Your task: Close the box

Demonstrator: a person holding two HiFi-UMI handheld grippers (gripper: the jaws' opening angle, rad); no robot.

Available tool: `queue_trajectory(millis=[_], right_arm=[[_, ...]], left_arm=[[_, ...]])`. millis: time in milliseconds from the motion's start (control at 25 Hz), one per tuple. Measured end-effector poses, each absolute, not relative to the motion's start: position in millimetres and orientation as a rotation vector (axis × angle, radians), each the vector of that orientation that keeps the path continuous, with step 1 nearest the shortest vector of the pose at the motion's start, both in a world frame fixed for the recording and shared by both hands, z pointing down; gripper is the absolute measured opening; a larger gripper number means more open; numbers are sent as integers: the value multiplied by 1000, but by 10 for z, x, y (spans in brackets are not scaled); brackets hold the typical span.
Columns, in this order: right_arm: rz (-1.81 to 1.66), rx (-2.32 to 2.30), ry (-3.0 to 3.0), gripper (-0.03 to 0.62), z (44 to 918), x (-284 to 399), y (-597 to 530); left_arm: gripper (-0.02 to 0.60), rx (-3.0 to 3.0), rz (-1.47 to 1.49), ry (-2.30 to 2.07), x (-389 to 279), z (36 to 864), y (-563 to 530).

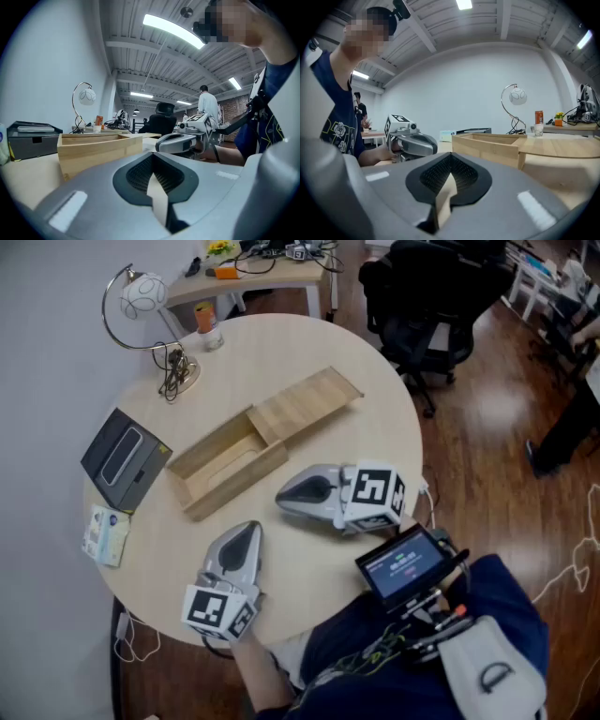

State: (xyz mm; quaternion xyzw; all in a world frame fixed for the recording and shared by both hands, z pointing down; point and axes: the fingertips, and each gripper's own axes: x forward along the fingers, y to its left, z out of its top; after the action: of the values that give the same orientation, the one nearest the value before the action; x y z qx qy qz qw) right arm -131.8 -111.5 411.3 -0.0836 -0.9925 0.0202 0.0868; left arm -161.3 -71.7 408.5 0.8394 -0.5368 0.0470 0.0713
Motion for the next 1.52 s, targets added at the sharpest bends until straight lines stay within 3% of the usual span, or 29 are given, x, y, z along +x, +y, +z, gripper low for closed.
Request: queue_trajectory(millis=[640, 680, 760, 880, 960, 1040, 1160, 1240, 1360, 1520], right_arm=[[91, -361, -2883, 3, 4173, -1229, -1028], [110, -346, -2785, 3, 4229, -1098, -1082], [89, -106, -2555, 3, 4205, -632, -1542], [62, 535, -2274, 3, 4219, 432, -2933], [88, 839, -2099, 3, 4352, 931, -3779], [126, 928, -1984, 3, 4531, 980, -4222], [135, 858, -1983, 3, 4661, 401, -4260], [85, 826, -2107, 3, 4534, -150, -4142], [-23, 743, -2314, 3, 4172, -789, -3855], [-170, 1008, -2156, 3, 3888, -356, -4077]], left_arm=[[3, 2558, 135, -1566, -1565, 4070, -668], [34, 2554, 133, -1585, -1597, 4057, -637], [340, 2497, 226, -1781, -1869, 4001, -582], [430, 2271, 802, -2117, -2677, 4120, -602], [430, 2113, 1068, -2092, -3113, 4349, -760], [430, 2062, 1094, -1962, -3241, 4554, -955], [430, 2144, 1039, -1814, -3017, 4618, -1179], [479, 2143, 1004, -1822, -2912, 4586, -1240], [487, 2143, 881, -1843, -2837, 4509, -1287], [497, 2109, 786, -1900, -2903, 4442, -1280]])
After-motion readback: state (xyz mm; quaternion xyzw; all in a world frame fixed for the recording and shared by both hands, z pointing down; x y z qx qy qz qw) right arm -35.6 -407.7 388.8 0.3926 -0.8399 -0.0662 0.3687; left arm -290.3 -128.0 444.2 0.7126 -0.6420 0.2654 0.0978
